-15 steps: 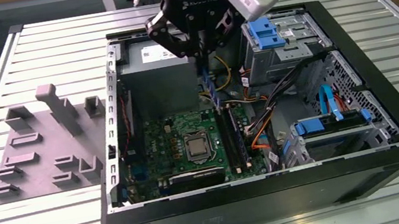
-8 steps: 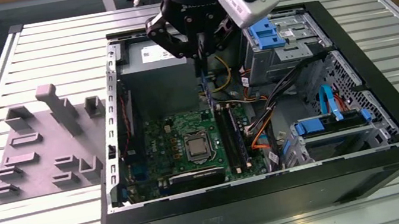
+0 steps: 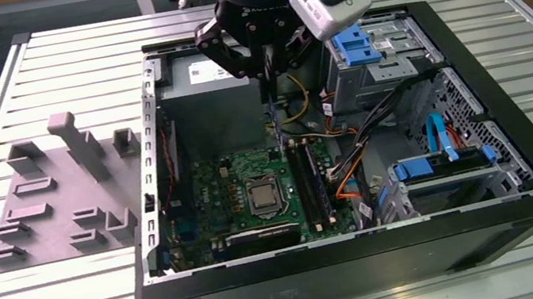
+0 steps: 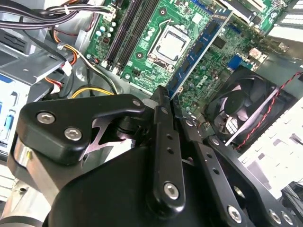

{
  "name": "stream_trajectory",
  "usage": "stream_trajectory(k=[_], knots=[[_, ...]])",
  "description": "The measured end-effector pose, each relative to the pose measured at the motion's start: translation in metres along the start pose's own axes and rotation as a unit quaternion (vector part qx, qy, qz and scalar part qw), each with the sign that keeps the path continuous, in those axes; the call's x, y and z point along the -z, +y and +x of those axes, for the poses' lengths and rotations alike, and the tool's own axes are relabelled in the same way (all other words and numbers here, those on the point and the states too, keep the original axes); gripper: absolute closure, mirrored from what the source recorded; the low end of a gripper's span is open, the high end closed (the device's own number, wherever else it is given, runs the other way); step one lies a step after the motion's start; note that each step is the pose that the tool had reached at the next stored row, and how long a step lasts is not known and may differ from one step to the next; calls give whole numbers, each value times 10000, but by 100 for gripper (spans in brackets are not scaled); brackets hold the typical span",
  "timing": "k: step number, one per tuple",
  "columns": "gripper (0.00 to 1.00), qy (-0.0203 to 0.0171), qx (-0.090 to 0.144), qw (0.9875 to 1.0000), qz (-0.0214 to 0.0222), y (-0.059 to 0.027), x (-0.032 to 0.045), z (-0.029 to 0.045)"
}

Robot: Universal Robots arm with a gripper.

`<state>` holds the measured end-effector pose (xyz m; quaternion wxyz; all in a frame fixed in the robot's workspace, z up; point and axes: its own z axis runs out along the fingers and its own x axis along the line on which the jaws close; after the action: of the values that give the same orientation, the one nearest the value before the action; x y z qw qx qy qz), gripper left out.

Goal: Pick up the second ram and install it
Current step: 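Insert the second ram into the second slot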

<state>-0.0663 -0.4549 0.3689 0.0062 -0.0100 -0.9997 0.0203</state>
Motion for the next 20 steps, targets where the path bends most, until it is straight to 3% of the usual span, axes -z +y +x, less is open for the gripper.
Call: stream_trajectory(k=[6, 10, 11, 13, 20], knots=[[86, -114, 2, 9999, -6, 1, -42, -2], [86, -111, -8, 9998, -178, 3, -71, -12], [86, -111, -11, 9997, -199, 4, -82, -16], [86, -111, -15, 9997, -216, 4, -100, -23], [86, -110, -28, 9997, -215, 7, -160, -60]])
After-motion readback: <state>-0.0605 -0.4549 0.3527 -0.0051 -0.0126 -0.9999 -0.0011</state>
